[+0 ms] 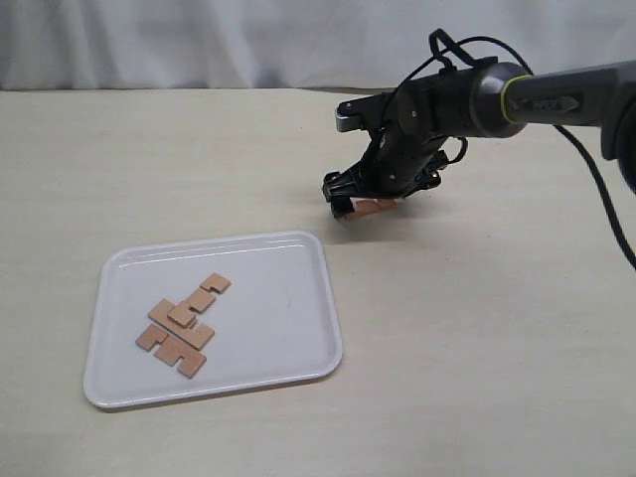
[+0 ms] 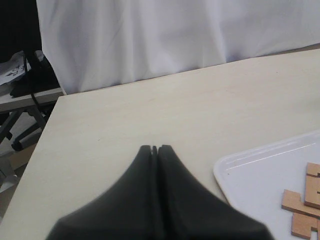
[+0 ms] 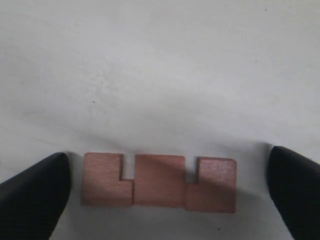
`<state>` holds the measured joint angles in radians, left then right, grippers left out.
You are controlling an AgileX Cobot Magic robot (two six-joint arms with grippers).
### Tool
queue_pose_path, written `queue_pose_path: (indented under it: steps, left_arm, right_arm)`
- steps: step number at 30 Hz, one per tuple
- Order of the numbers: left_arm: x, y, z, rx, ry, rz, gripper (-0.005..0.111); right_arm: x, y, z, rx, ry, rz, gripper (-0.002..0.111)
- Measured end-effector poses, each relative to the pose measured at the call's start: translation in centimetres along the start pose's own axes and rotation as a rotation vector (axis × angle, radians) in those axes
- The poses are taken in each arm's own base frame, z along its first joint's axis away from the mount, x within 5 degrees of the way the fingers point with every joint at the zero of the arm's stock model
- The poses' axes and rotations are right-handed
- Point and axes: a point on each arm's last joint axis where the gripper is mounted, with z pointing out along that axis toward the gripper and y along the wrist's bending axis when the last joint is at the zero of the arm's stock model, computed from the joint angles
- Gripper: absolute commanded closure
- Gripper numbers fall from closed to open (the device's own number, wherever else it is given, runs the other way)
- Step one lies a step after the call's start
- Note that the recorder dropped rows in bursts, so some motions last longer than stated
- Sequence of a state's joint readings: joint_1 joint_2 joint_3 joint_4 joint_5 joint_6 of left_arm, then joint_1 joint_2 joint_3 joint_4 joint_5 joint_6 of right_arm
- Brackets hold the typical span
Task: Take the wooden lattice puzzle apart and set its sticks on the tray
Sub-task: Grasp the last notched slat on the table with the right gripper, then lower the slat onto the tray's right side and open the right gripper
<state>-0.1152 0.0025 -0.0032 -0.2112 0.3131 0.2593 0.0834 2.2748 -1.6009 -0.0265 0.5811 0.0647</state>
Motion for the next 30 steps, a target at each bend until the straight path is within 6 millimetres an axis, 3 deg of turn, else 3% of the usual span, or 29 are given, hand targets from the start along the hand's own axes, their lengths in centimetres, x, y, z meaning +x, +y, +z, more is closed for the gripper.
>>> queue_pose_path:
  steps: [4, 6, 8, 12, 17, 21, 23, 26, 30]
  left_arm:
    - [0.0, 0.0, 0.0, 0.0, 0.0, 0.0, 0.107]
    - [0.0, 0.0, 0.0, 0.0, 0.0, 0.0, 0.107]
    - [0.0, 0.0, 0.0, 0.0, 0.0, 0.0, 0.107]
    - [0.0, 0.0, 0.0, 0.0, 0.0, 0.0, 0.107]
    - [0.0, 0.0, 0.0, 0.0, 0.0, 0.0, 0.107]
    - [0.0, 0.0, 0.0, 0.0, 0.0, 0.0, 0.107]
    - [0.0, 0.0, 0.0, 0.0, 0.0, 0.0, 0.107]
    - [0.0, 0.0, 0.0, 0.0, 0.0, 0.0, 0.107]
    - [0.0, 0.0, 0.0, 0.0, 0.0, 0.0, 0.107]
  right_arm:
    - [-0.1, 0.0, 0.1, 0.0, -0.002, 0.001, 0.009]
    - [-0.1, 0.0, 0.1, 0.0, -0.002, 0.001, 0.019]
    - [0.0, 0.0, 0.2, 0.0, 0.0, 0.001, 0.039]
    - [0.0, 0.0, 0.2, 0.001, 0.0, 0.001, 0.103]
    - [-0.1, 0.0, 0.0, 0.001, 0.002, 0.001, 0.103]
    - [-0.3, 0.0, -1.5, 0.002, 0.006, 0.002, 0.103]
    - [-1.0, 0.1, -3.3, -0.009, -0.033, -0.006, 0.103]
    - [-2.2, 0.5, -7.7, -0.053, -0.124, -0.03, 0.103]
    - [-2.2, 2.7, -12.1, -0.121, -0.207, -0.145, 0.103]
